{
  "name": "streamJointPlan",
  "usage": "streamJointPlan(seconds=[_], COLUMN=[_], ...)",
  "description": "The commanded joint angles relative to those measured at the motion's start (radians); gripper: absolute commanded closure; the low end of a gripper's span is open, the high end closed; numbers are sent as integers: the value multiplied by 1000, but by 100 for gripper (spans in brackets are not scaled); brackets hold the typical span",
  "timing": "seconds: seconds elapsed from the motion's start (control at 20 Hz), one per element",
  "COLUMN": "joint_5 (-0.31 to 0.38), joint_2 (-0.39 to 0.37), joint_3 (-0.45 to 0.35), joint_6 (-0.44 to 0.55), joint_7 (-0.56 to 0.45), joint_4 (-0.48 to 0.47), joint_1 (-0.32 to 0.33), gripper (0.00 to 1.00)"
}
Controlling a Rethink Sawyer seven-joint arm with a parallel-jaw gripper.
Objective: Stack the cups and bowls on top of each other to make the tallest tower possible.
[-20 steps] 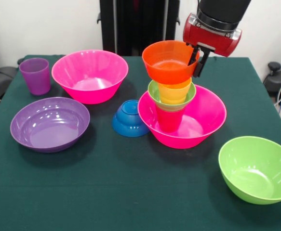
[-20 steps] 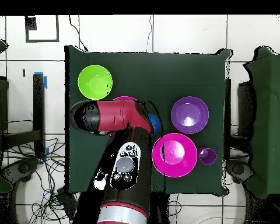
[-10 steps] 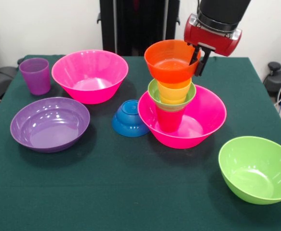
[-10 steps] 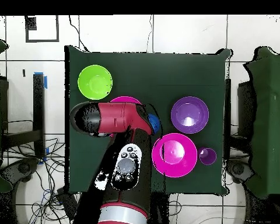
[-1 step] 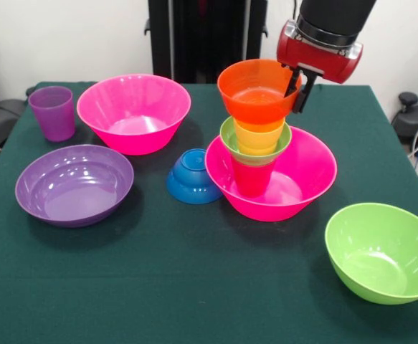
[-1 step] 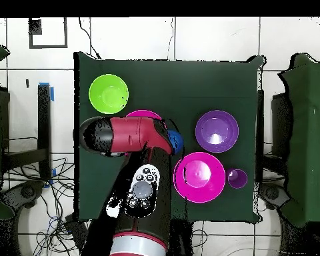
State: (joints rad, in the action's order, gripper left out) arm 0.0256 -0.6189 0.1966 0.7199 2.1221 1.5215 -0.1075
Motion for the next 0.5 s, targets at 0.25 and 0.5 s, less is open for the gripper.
streamJointPlan(seconds=[0.25, 0.5], joint_5=[-7, 43], joint_2=[38, 52], joint_3=[-62, -37], joint_6=[53, 31], joint_7=[102, 69], joint_4=[-37, -52], joint_1=[-14, -17], gripper=[100, 100])
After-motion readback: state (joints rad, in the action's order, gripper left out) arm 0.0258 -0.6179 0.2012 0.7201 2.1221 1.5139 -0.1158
